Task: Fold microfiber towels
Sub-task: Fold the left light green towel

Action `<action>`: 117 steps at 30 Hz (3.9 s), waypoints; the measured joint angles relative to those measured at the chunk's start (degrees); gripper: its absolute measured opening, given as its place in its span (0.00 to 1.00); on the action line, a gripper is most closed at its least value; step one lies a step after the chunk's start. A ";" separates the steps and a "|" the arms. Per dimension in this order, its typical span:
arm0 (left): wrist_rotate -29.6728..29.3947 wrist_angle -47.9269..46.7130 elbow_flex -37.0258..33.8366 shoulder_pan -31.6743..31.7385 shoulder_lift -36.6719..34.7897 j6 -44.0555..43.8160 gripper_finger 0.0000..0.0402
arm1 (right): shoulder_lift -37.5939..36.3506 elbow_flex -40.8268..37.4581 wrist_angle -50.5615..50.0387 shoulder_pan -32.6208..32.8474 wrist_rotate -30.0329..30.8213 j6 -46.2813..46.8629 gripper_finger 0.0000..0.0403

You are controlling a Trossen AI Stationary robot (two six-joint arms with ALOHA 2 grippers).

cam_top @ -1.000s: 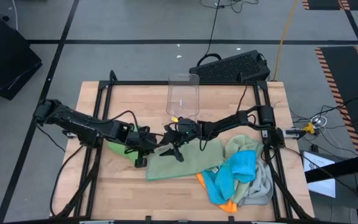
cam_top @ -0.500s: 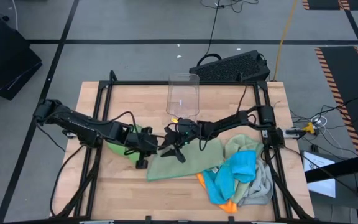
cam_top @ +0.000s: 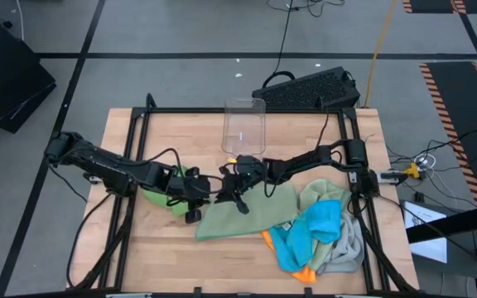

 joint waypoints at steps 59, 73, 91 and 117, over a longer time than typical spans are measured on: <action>-10.81 25.47 -19.30 -16.93 -2.52 -31.15 0.02 | -8.78 0.02 -6.99 1.12 11.57 -10.78 0.00; -15.00 1.52 -3.60 -23.86 -24.07 -6.68 0.01 | -21.80 0.02 -7.37 16.49 37.52 -6.32 0.00; -20.18 -37.14 28.85 -26.12 -13.42 -3.85 0.01 | -21.93 6.19 -3.90 18.98 43.83 -11.43 0.00; -18.81 -25.02 2.67 -6.82 -14.16 8.02 0.01 | -15.16 -5.54 -5.70 5.00 37.31 -2.03 0.01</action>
